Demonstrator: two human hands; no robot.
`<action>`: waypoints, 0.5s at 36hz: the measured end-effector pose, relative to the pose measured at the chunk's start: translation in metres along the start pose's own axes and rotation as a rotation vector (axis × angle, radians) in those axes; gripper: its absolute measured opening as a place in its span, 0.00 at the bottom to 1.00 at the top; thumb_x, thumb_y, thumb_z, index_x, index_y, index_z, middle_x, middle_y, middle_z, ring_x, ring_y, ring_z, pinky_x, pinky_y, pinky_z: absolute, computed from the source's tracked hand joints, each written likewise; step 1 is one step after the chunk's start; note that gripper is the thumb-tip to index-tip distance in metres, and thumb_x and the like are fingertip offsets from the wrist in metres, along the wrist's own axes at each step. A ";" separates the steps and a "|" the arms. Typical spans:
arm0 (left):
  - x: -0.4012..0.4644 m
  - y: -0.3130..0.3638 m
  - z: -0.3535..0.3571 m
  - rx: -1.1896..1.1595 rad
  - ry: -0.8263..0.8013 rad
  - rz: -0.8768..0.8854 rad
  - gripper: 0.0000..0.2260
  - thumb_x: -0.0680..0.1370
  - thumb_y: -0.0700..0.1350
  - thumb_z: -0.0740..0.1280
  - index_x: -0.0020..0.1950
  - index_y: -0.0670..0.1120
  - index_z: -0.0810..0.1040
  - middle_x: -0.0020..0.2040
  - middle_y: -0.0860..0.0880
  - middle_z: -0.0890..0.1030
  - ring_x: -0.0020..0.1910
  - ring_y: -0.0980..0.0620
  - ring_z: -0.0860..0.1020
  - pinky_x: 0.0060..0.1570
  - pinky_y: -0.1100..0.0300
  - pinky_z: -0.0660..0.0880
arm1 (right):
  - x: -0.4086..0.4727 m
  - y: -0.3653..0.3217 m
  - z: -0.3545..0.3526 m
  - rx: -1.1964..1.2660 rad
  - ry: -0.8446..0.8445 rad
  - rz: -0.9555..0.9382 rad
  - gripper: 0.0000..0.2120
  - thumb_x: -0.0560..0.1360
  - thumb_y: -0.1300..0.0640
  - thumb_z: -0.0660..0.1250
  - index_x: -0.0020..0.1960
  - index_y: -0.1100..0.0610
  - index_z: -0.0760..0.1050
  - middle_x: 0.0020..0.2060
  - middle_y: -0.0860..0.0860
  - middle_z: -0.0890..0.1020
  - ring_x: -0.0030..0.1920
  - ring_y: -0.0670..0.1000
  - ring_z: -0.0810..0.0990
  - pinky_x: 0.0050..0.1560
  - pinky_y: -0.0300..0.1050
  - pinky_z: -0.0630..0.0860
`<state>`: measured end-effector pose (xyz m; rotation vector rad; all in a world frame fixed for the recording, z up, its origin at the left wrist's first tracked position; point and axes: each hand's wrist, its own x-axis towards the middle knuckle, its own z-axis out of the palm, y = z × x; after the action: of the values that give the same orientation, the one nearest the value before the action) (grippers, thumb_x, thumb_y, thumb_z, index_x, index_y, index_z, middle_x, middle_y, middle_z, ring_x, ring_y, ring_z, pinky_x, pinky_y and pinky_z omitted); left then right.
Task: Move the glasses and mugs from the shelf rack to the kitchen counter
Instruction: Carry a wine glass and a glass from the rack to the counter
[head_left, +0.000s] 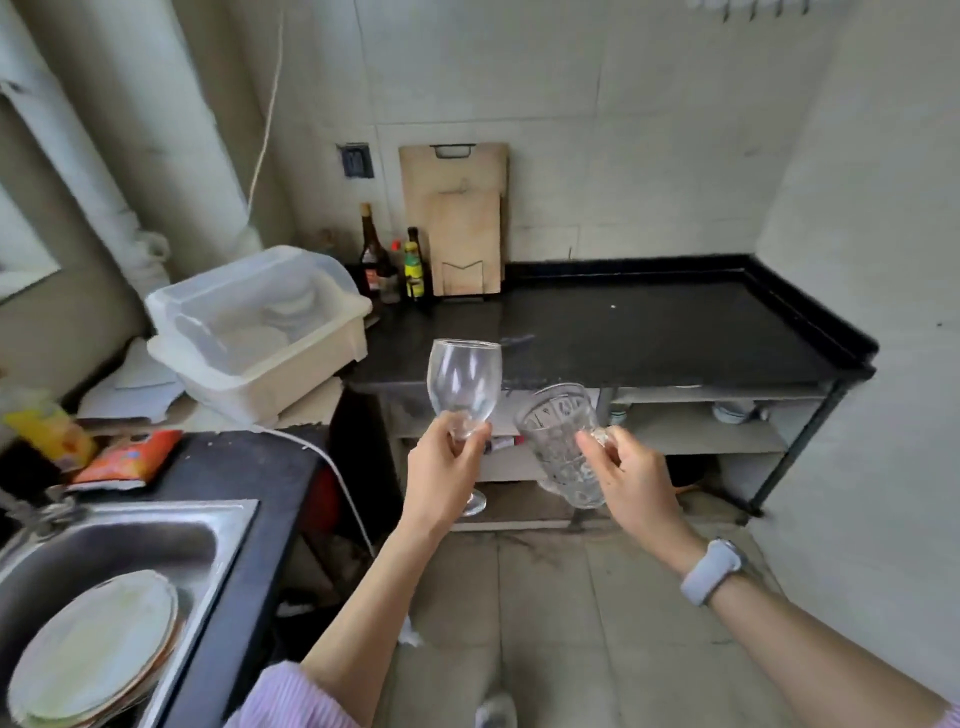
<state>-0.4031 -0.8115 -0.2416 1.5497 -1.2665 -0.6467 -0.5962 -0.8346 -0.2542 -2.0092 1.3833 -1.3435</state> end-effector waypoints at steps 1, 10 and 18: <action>0.019 -0.001 0.010 0.001 -0.018 0.002 0.10 0.76 0.50 0.65 0.37 0.50 0.70 0.33 0.48 0.76 0.34 0.50 0.74 0.39 0.56 0.71 | 0.013 0.011 0.001 -0.001 0.009 0.011 0.20 0.75 0.54 0.64 0.29 0.50 0.57 0.20 0.45 0.61 0.22 0.44 0.65 0.25 0.36 0.60; 0.216 -0.011 0.097 -0.007 -0.085 -0.013 0.11 0.76 0.52 0.64 0.38 0.48 0.70 0.33 0.46 0.78 0.34 0.46 0.77 0.39 0.49 0.77 | 0.178 0.102 0.027 0.015 0.020 0.115 0.20 0.76 0.56 0.62 0.30 0.45 0.59 0.26 0.35 0.76 0.25 0.37 0.71 0.24 0.27 0.62; 0.370 -0.005 0.177 0.022 -0.141 -0.033 0.09 0.77 0.52 0.63 0.45 0.47 0.73 0.34 0.49 0.78 0.34 0.51 0.77 0.39 0.54 0.76 | 0.301 0.177 0.033 -0.024 0.082 0.214 0.16 0.78 0.54 0.58 0.32 0.48 0.62 0.26 0.45 0.69 0.28 0.39 0.72 0.28 0.31 0.66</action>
<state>-0.4386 -1.2196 -0.2452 1.5680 -1.3588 -0.7773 -0.6398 -1.1829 -0.2460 -1.7787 1.6076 -1.3316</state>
